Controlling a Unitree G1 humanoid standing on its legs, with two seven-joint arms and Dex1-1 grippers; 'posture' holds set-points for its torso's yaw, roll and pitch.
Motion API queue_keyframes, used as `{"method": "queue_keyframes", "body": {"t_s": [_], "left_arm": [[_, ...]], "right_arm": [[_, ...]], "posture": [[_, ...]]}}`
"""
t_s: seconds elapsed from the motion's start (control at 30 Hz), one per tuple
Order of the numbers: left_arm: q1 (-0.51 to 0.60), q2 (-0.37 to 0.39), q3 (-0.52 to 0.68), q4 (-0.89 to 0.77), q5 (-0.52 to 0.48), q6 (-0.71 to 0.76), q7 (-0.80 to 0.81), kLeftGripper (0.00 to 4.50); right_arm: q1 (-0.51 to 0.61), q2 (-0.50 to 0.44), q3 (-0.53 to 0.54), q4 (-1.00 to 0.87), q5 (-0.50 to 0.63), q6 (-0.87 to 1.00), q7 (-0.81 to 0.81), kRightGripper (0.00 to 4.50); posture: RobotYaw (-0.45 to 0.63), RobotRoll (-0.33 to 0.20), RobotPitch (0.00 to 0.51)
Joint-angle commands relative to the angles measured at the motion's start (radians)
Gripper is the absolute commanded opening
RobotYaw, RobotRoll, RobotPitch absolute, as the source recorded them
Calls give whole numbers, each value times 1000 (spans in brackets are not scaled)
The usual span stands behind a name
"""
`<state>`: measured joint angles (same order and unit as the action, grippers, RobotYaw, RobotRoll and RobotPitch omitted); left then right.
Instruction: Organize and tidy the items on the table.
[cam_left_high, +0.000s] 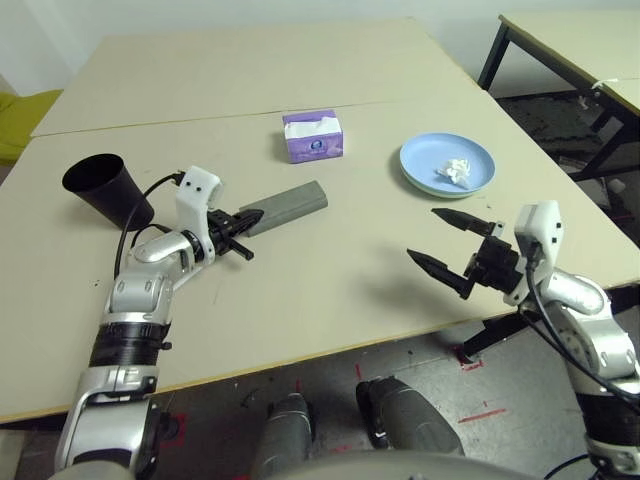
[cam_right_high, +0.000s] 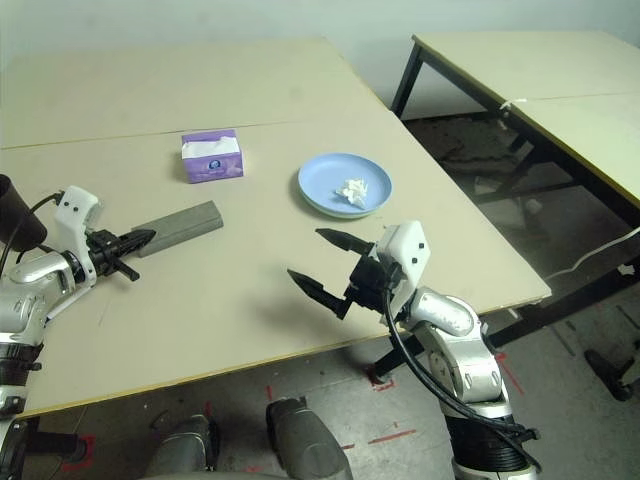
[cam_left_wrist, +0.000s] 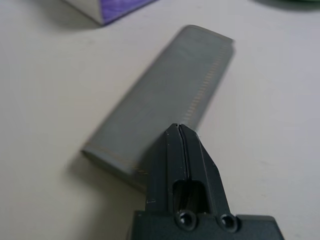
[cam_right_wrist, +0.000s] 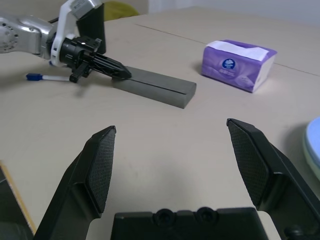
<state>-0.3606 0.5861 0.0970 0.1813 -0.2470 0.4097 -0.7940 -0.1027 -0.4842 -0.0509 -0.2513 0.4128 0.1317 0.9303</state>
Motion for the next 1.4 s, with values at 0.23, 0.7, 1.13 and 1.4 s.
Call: {"method": "queue_keyframes", "body": {"t_s": [0.23, 0.7, 1.13, 1.4], "left_arm": [[41, 36, -10, -17, -1, 36, -20, 19], [135, 300, 61, -249, -155, 148, -267, 945], [189, 972, 111, -448, -245, 526, -546, 4474], [221, 1125, 15, -497, -269, 700, -531, 4474]], "right_arm": [[21, -60, 48, 36, -32, -1, 40, 4500], [-12, -60, 81, 95, -44, -24, 58, 4500], [-137, 19, 194, 212, -51, -80, 143, 4500], [-164, 54, 235, 249, -65, -115, 173, 4500]], "posture": [[-214, 0, 121], [-168, 0, 122], [-93, 0, 158], [-102, 0, 179]]}}
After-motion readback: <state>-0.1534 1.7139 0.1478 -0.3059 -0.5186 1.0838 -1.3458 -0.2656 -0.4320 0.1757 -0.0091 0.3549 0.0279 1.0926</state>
